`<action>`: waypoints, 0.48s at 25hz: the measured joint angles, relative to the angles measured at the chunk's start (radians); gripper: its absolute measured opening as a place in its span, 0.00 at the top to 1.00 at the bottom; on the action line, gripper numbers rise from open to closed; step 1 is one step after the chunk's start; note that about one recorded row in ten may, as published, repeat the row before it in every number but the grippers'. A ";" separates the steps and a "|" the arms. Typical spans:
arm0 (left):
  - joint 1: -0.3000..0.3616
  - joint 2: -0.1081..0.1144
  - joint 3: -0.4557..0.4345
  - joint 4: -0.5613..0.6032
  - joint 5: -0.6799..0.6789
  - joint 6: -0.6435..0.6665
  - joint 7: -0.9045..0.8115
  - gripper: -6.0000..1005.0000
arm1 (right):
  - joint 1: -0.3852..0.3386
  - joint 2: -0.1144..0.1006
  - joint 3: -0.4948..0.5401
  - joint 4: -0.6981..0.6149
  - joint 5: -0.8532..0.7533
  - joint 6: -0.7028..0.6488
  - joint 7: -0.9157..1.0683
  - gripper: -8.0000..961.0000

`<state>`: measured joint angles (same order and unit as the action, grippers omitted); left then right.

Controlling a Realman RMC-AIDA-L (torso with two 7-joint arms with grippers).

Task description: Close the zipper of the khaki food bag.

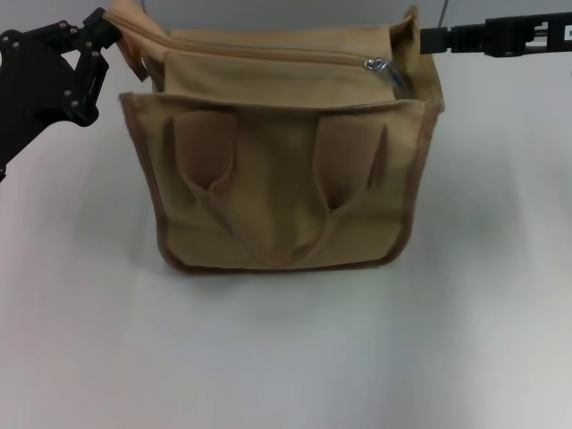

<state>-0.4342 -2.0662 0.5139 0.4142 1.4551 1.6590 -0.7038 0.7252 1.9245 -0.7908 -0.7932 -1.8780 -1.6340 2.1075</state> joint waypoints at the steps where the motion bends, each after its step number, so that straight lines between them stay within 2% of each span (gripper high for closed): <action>1: 0.000 0.000 0.000 0.000 0.000 0.000 0.000 0.97 | 0.000 0.000 0.000 0.000 0.000 0.000 0.000 0.99; 6: 0.000 0.000 0.000 0.000 0.000 -0.005 -0.001 0.97 | -0.012 0.000 0.033 -0.004 -0.007 -0.014 0.000 0.99; 9: 0.002 0.000 0.000 0.000 0.000 -0.006 -0.002 0.97 | -0.038 0.000 0.103 -0.004 -0.002 -0.049 -0.004 0.99; 12: 0.004 0.000 0.000 0.000 0.000 -0.006 -0.012 0.97 | -0.058 0.001 0.122 0.007 0.005 -0.075 -0.025 0.93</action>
<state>-0.4298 -2.0662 0.5139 0.4142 1.4551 1.6530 -0.7160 0.6667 1.9259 -0.6693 -0.7858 -1.8728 -1.7089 2.0822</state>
